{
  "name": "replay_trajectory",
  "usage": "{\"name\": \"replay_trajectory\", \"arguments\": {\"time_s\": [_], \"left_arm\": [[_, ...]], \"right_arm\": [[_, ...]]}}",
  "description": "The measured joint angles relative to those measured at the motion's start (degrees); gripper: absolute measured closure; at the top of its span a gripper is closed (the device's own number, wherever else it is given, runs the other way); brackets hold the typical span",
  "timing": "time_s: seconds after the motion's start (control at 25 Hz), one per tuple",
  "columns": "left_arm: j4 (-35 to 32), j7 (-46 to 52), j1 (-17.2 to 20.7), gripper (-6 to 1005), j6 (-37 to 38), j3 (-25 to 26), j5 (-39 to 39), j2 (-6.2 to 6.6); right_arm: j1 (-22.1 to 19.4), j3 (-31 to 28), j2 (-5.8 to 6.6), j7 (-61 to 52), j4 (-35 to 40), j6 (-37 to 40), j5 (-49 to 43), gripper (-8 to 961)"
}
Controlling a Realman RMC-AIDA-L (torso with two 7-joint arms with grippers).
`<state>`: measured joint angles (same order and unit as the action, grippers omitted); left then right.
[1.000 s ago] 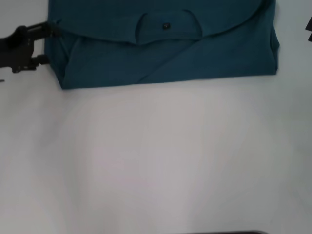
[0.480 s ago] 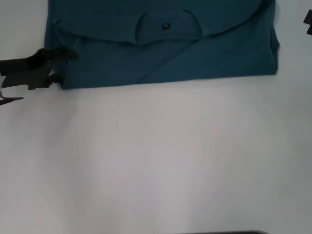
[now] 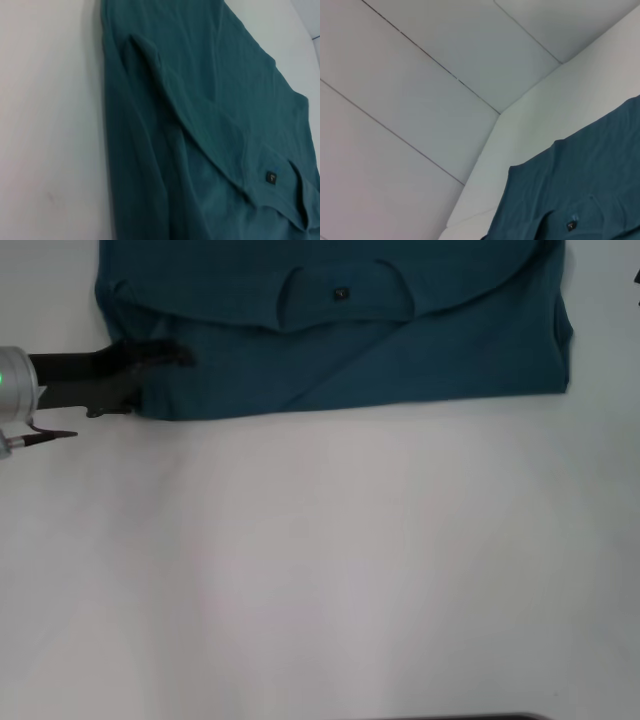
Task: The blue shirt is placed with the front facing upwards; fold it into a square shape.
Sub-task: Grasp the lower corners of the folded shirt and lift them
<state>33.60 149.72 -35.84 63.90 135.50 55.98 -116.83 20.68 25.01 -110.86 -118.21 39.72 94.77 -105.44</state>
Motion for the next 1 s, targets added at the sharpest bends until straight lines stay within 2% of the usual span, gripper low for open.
{"name": "replay_trajectory", "arguments": {"time_s": [0.16, 0.4, 0.52, 0.6, 0.84, 0.92, 1.0], "left_arm": [[0.42, 1.83, -0.17, 194, 0.38, -0.62, -1.25, 0.58], [1.05, 1.72, -0.37, 421, 1.11, -0.61, -1.12, 0.45], [2.64, 1.36, -0.31, 493, 3.77, -0.07, -0.09, 0.42], [3.77, 1.20, -0.06, 542, 6.04, 0.31, 1.05, 0.55], [3.91, 1.61, -0.43, 696, 8.48, 0.81, 0.75, 2.51], [3.86, 1.66, -0.64, 763, 8.09, 0.66, 0.08, 2.61], [3.84, 1.69, -0.75, 831, 7.63, 0.58, -0.84, 2.57]], "right_arm": [[-0.09, -0.57, 0.14, 0.07, -0.24, 0.09, 0.11, 66], [0.03, -1.08, 0.20, -0.13, -0.26, 0.07, -0.07, 71], [0.27, -0.74, 0.55, -1.05, -0.26, -0.13, -0.92, 73], [0.91, -0.54, 1.28, -2.96, 0.04, -0.16, -3.82, 75], [5.98, -0.53, 6.45, -7.62, 0.46, -1.47, -17.21, 80], [7.31, -0.66, 7.42, -8.12, 0.52, -1.72, -18.49, 82], [8.15, -0.87, 7.68, -8.40, 0.88, -1.56, -18.51, 83]]}}
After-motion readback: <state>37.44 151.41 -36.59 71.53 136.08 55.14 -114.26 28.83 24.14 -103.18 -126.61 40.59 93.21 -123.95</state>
